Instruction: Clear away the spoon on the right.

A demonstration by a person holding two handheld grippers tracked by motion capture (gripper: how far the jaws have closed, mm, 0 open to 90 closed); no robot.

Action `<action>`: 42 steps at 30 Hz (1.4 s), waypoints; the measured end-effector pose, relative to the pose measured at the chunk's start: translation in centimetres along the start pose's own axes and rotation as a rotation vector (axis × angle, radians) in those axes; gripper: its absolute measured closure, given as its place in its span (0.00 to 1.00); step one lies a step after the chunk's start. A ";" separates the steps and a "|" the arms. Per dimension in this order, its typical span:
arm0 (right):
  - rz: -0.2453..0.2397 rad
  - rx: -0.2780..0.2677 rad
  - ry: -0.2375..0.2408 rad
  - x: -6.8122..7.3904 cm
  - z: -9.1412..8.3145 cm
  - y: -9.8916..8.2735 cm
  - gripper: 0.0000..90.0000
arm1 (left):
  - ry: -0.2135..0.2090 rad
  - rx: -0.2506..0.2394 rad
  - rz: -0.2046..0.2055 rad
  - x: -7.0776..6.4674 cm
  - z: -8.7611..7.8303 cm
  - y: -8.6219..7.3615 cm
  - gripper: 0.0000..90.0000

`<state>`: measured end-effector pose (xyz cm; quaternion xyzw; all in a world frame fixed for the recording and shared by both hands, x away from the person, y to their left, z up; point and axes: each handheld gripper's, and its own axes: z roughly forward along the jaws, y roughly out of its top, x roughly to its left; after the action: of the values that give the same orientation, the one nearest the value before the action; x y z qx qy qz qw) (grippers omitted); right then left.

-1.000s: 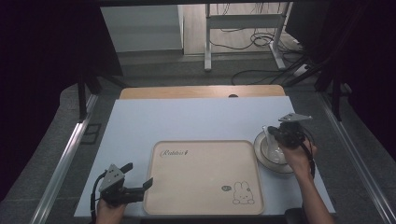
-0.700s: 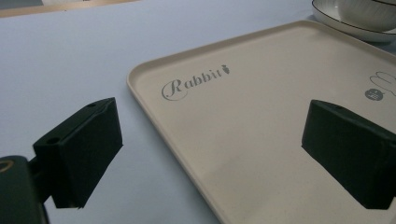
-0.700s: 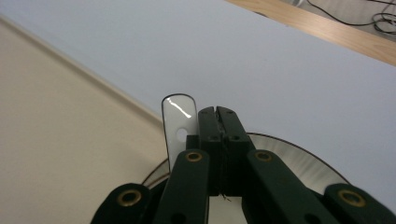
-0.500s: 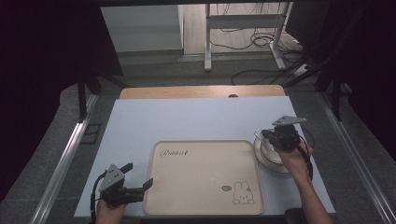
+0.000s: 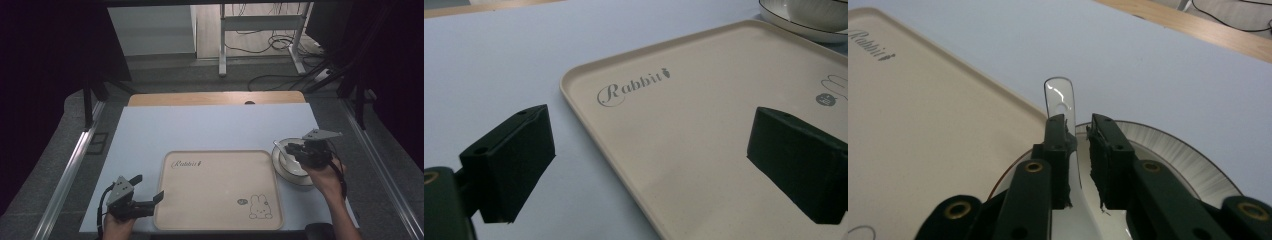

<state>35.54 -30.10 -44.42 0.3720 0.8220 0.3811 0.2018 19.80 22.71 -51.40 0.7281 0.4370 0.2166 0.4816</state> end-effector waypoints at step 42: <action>0.038 0.112 -0.019 -0.5 2.0 -0.8 0.83 | 0.002 0.009 0.007 -0.1 0.1 0.0 0.05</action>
<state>36.70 -29.87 -46.25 0.4018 0.8329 0.3346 0.1814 19.80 22.63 -51.44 0.7316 0.4359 0.2172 0.4770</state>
